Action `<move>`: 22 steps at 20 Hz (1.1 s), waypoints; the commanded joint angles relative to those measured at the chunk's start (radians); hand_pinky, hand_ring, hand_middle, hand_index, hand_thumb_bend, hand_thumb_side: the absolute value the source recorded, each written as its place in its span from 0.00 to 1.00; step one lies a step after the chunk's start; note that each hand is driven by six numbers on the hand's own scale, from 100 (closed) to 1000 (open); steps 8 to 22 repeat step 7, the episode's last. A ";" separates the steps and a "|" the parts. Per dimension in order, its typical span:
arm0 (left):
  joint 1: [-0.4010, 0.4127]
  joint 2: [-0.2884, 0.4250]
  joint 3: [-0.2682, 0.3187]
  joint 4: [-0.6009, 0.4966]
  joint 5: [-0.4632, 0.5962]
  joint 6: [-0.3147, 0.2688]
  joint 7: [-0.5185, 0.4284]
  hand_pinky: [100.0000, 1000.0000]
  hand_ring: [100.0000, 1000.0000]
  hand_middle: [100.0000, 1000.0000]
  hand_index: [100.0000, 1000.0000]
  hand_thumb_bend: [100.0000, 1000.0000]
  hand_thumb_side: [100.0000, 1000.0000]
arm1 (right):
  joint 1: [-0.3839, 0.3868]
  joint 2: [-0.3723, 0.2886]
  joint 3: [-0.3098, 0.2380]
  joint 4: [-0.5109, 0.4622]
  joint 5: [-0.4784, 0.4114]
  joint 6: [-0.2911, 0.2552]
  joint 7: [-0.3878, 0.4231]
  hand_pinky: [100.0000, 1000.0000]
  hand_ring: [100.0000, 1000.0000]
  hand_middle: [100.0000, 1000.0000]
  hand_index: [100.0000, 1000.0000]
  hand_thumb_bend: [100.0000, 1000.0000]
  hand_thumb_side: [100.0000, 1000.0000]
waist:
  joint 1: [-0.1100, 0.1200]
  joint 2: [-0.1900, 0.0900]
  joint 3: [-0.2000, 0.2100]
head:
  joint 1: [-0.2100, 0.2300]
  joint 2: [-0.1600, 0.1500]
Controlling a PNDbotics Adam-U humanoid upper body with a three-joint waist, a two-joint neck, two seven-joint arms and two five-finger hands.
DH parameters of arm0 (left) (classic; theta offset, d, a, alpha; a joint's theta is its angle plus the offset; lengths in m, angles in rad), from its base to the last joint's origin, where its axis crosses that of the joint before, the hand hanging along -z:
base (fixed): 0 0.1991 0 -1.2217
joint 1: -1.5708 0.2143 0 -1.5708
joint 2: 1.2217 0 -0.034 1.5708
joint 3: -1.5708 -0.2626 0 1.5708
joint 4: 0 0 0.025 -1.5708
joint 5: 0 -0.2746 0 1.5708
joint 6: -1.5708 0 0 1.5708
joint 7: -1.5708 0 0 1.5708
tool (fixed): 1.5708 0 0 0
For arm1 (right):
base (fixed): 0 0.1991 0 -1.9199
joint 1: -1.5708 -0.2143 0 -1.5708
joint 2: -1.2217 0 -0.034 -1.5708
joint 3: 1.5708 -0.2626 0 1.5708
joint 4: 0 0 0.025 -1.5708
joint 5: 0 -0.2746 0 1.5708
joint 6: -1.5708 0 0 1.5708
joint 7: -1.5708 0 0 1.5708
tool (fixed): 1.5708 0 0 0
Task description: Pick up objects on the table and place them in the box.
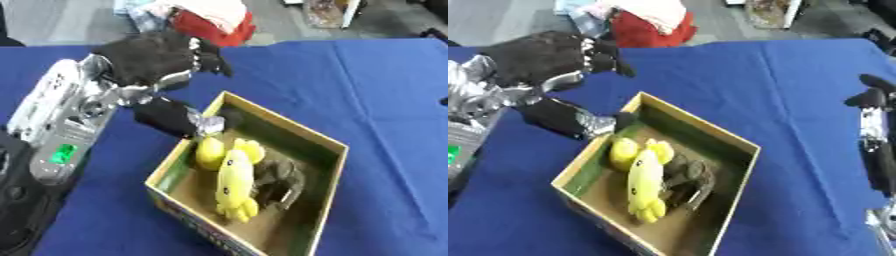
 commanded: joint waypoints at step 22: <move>0.131 0.088 0.214 -0.174 0.323 0.332 0.389 0.49 0.51 0.54 0.72 0.06 1.00 | 0.001 -0.010 -0.020 -0.016 -0.002 -0.005 -0.017 0.88 0.90 0.48 0.80 0.00 0.96 | -0.009 -0.018 0.013 | -0.029 0.005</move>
